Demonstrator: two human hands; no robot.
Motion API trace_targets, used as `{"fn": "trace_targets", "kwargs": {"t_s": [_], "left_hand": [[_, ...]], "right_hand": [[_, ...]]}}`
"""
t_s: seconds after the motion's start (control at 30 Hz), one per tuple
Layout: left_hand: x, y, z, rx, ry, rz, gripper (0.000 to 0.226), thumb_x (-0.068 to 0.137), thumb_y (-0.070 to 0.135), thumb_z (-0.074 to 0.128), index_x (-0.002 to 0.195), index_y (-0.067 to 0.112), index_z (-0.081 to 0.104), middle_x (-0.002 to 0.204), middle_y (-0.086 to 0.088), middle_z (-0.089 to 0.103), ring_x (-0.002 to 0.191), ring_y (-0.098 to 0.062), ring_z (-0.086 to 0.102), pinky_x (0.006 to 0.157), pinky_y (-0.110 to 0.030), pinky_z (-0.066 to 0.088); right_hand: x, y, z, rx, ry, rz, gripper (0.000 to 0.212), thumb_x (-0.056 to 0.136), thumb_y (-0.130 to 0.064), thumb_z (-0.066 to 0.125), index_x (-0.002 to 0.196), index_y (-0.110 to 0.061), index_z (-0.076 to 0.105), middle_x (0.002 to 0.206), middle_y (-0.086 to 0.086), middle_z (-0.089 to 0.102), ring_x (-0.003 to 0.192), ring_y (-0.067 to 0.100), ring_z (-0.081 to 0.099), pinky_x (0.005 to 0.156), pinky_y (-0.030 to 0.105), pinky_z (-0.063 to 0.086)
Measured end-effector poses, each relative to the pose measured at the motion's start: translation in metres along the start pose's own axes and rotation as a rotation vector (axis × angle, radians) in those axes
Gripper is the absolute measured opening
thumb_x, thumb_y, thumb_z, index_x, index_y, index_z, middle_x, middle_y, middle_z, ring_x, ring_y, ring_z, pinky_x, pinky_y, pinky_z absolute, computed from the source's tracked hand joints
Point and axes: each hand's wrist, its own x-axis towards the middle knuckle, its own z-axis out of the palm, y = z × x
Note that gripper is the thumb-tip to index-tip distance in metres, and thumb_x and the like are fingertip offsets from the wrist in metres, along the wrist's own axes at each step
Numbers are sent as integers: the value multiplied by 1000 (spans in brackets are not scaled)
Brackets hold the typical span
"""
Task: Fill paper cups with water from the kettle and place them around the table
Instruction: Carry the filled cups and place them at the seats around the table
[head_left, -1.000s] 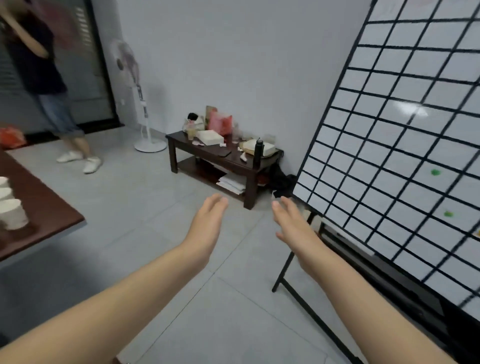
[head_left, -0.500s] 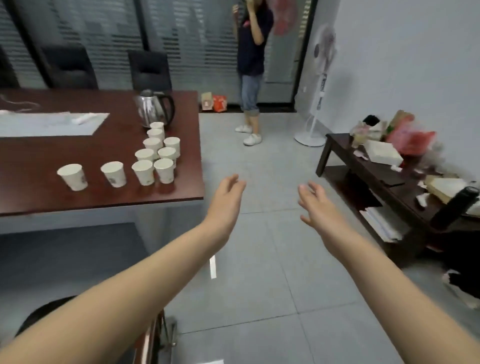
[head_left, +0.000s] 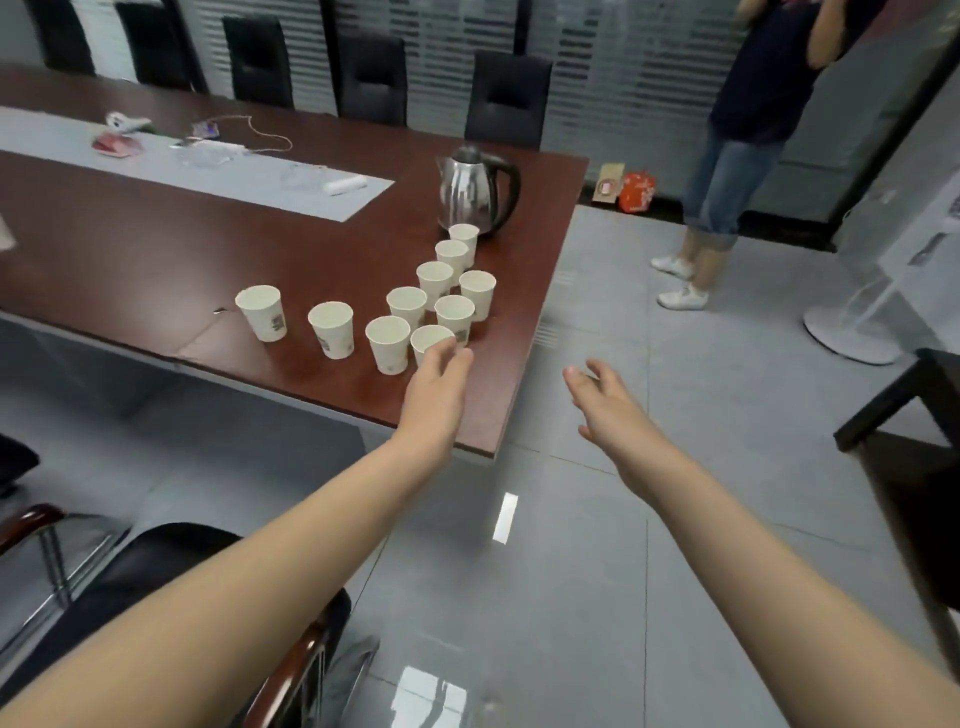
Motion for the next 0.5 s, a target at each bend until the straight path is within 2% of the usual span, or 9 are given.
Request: {"fn": "trace_targets", "kwargs": {"t_s": [0.07, 0.1, 0.2, 0.3, 0.37, 0.5], "left_hand": [[34, 0, 5, 4, 54, 4, 41, 98, 30, 44, 138, 19, 43, 123, 10, 48, 120, -10, 44, 111, -38, 33], [49, 0, 7, 6, 88, -1, 41, 98, 31, 43, 138, 19, 43, 122, 10, 48, 119, -10, 45, 110, -37, 34], [88, -4, 5, -22, 200, -21, 41, 98, 31, 44, 137, 18, 43, 122, 9, 50, 117, -13, 47, 103, -29, 35], [121, -11, 2, -19, 293, -38, 47, 98, 30, 44, 143, 19, 36, 132, 9, 44, 119, -7, 40, 96, -21, 27], [141, -21, 0, -42, 352, -64, 49, 97, 31, 46, 143, 20, 34, 143, 4, 42, 128, -10, 39, 98, -22, 27], [171, -48, 7, -91, 472, -112, 54, 96, 33, 49, 145, 19, 31, 148, -1, 40, 134, -13, 38, 107, -26, 28]], "right_hand": [[39, -13, 3, -48, -61, -30, 63, 100, -40, 41, 153, -19, 15, 151, -6, 32, 135, 13, 36, 103, 27, 33], [57, -21, 5, -66, -84, -48, 62, 100, -39, 41, 152, -17, 15, 148, -8, 34, 134, 12, 37, 102, 26, 34], [113, -30, 13, -99, -129, -66, 66, 99, -42, 42, 153, -17, 14, 156, 1, 28, 138, 18, 34, 113, 34, 30], [165, -33, 24, -117, -201, -72, 67, 98, -41, 44, 153, -16, 14, 156, 4, 26, 141, 17, 30, 115, 37, 29], [196, -33, 31, -133, -239, -70, 66, 98, -40, 45, 152, -15, 16, 155, 3, 29, 137, 13, 33, 113, 36, 31], [261, -28, 50, -167, -368, -90, 61, 98, -38, 48, 149, -16, 22, 149, 0, 38, 117, 6, 39, 108, 33, 34]]}}
